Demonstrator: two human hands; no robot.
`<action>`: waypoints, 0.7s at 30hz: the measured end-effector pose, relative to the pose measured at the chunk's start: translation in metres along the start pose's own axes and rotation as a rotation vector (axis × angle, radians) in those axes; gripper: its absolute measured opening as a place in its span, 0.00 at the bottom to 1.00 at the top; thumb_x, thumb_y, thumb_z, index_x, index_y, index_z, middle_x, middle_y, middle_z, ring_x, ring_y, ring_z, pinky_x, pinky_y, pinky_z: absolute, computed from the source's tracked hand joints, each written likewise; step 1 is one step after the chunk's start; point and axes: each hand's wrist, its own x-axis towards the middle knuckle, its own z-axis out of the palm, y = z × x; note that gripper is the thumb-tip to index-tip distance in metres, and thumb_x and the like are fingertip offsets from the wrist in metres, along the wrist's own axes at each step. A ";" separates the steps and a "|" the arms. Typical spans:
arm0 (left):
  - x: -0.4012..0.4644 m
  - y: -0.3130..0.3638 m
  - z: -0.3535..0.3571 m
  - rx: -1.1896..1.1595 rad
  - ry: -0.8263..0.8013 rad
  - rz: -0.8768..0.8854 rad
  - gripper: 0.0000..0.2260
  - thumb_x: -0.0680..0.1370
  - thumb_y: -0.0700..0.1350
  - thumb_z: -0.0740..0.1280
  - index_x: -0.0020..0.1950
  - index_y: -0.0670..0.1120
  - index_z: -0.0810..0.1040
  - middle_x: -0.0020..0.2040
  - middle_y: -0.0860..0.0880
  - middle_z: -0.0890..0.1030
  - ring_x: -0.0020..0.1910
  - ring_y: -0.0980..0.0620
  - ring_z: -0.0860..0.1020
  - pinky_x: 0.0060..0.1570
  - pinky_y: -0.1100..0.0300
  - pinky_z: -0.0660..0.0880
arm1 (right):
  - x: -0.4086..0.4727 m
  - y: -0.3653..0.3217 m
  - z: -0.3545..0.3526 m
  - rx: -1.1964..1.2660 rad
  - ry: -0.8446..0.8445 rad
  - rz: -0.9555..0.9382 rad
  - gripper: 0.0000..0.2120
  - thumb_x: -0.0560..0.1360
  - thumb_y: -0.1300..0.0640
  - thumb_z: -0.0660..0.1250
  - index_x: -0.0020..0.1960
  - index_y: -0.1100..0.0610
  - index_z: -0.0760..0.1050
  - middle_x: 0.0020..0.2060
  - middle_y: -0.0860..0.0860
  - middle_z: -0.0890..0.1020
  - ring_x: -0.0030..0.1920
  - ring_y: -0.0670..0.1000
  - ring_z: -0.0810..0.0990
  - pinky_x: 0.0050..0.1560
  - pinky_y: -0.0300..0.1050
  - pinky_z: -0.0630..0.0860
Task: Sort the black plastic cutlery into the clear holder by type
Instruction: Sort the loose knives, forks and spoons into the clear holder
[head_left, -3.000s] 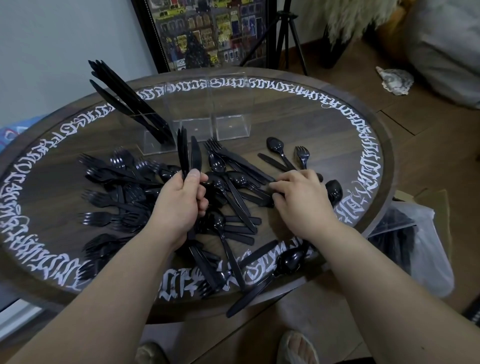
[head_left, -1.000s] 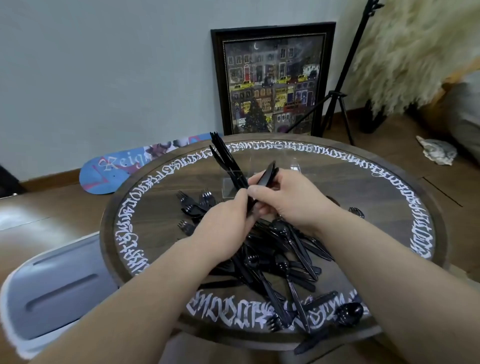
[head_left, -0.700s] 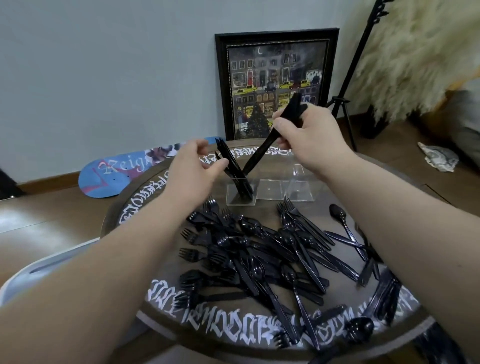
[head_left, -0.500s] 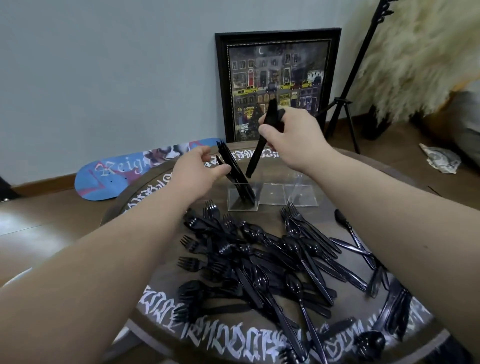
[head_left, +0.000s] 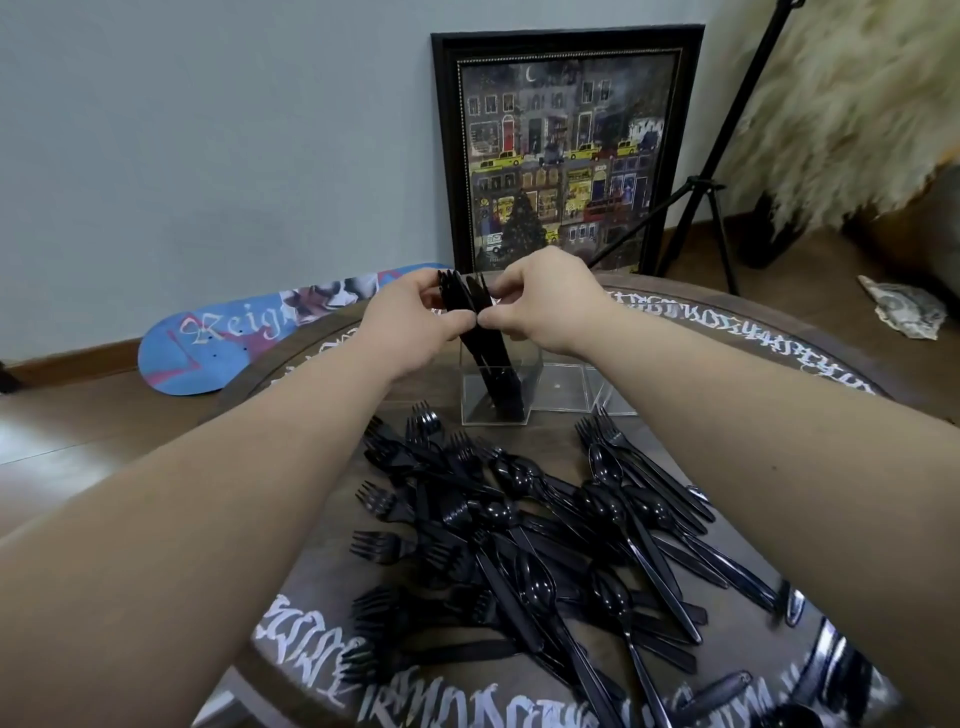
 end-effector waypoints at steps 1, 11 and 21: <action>0.000 0.000 0.000 -0.037 -0.008 0.002 0.17 0.72 0.40 0.72 0.60 0.48 0.78 0.51 0.48 0.82 0.39 0.56 0.76 0.39 0.64 0.70 | 0.000 0.001 0.002 -0.001 -0.009 -0.003 0.11 0.71 0.53 0.71 0.51 0.58 0.82 0.42 0.55 0.84 0.44 0.56 0.81 0.50 0.51 0.78; -0.007 0.006 0.002 -0.184 -0.069 0.009 0.06 0.76 0.38 0.68 0.52 0.45 0.81 0.43 0.46 0.79 0.41 0.50 0.73 0.37 0.62 0.70 | 0.000 0.009 0.021 -0.140 0.047 -0.191 0.14 0.75 0.59 0.63 0.60 0.55 0.77 0.48 0.53 0.82 0.49 0.55 0.78 0.43 0.42 0.66; -0.020 0.003 0.001 0.071 0.031 0.025 0.14 0.73 0.47 0.73 0.58 0.48 0.81 0.50 0.54 0.82 0.47 0.60 0.78 0.49 0.64 0.69 | -0.024 0.019 0.010 -0.091 0.168 -0.119 0.18 0.77 0.56 0.65 0.67 0.54 0.73 0.55 0.51 0.81 0.55 0.52 0.77 0.59 0.45 0.71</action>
